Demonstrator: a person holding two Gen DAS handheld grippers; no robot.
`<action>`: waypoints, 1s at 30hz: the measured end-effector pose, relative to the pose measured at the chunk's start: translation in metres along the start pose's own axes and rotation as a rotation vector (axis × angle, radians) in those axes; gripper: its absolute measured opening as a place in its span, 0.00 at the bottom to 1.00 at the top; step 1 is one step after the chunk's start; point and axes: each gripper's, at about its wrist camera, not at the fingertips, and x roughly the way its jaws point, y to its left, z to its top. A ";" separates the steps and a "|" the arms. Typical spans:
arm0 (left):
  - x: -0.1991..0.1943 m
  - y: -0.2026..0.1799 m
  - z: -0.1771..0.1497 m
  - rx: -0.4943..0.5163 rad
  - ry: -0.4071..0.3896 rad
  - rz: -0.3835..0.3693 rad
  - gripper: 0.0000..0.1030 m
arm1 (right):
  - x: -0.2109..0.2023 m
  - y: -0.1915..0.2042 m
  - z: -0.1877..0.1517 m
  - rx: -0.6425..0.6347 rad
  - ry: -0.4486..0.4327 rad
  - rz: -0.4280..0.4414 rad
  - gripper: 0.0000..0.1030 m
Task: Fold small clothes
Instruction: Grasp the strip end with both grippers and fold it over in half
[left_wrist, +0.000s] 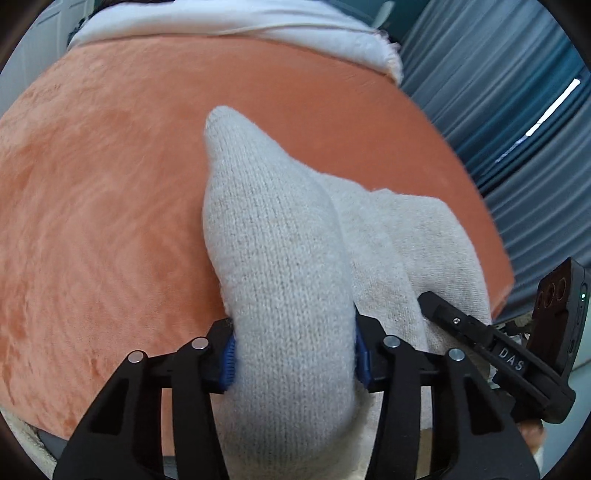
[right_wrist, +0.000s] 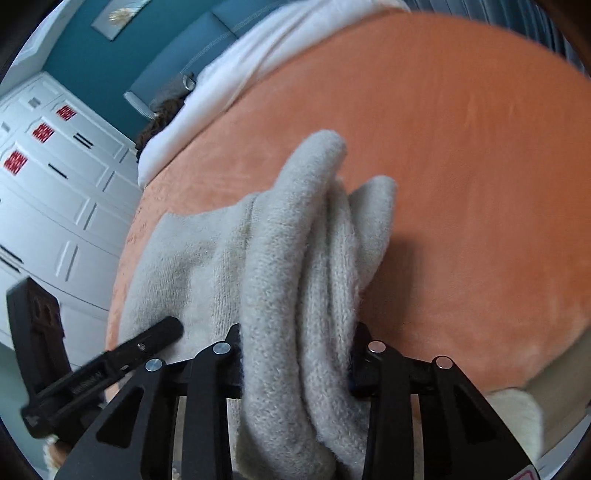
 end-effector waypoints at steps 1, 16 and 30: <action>-0.016 -0.010 0.000 0.028 -0.031 -0.013 0.45 | -0.016 0.005 0.000 -0.014 -0.030 0.002 0.32; -0.253 -0.034 0.036 0.234 -0.536 -0.169 0.51 | -0.190 0.157 0.023 -0.255 -0.484 0.195 0.34; -0.092 0.198 -0.028 -0.185 -0.176 0.138 0.78 | 0.058 0.100 -0.054 -0.078 0.007 0.011 0.39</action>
